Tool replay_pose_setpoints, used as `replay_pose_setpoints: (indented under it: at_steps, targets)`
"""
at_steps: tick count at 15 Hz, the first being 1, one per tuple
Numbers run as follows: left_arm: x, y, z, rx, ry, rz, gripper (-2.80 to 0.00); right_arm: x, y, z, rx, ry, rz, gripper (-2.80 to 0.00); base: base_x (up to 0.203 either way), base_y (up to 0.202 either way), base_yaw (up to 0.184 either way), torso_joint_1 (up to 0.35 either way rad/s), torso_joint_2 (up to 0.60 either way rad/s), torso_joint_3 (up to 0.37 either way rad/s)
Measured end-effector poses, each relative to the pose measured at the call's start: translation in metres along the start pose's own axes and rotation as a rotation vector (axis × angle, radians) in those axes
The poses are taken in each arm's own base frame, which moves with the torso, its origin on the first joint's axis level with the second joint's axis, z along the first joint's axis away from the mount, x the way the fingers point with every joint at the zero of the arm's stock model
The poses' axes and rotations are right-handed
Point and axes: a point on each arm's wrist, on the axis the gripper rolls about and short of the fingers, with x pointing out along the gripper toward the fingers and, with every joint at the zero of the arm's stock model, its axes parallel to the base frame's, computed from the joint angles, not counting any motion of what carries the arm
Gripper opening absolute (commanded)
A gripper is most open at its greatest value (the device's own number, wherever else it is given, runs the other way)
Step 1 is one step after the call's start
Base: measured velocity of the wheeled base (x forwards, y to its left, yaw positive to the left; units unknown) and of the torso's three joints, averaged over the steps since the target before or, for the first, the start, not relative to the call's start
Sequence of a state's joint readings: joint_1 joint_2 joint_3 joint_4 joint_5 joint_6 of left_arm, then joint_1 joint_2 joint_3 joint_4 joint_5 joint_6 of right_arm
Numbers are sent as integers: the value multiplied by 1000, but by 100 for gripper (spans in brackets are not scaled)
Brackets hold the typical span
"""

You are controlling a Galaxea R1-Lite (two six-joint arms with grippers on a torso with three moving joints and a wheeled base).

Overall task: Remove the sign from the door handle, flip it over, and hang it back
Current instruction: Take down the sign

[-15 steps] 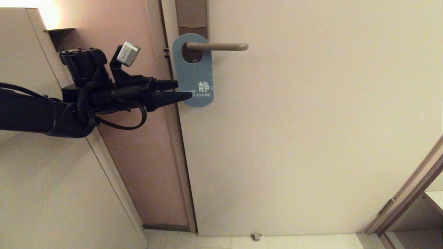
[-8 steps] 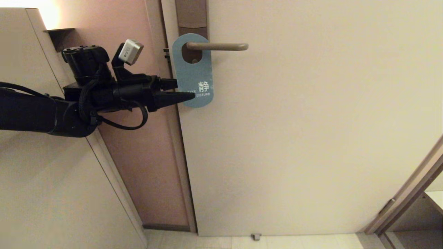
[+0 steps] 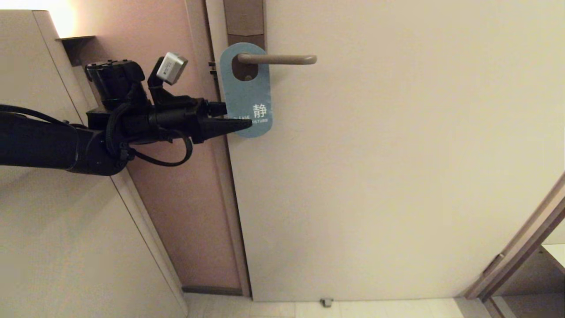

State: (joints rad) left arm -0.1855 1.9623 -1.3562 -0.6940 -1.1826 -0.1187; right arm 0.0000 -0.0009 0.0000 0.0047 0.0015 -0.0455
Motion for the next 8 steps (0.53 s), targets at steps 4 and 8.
replay_pose_setpoints:
  at_steps: [4, 8]
  targets:
    - [0, -1, 5, -6, -7, -4, 0, 0, 0, 0, 0, 0, -1, -280, 0, 0, 0, 0, 0, 0]
    - [4, -3, 14, -13, -18, -18, 0, 0, 0, 0, 0, 0, 0, -280, 0, 0, 0, 0, 0, 0]
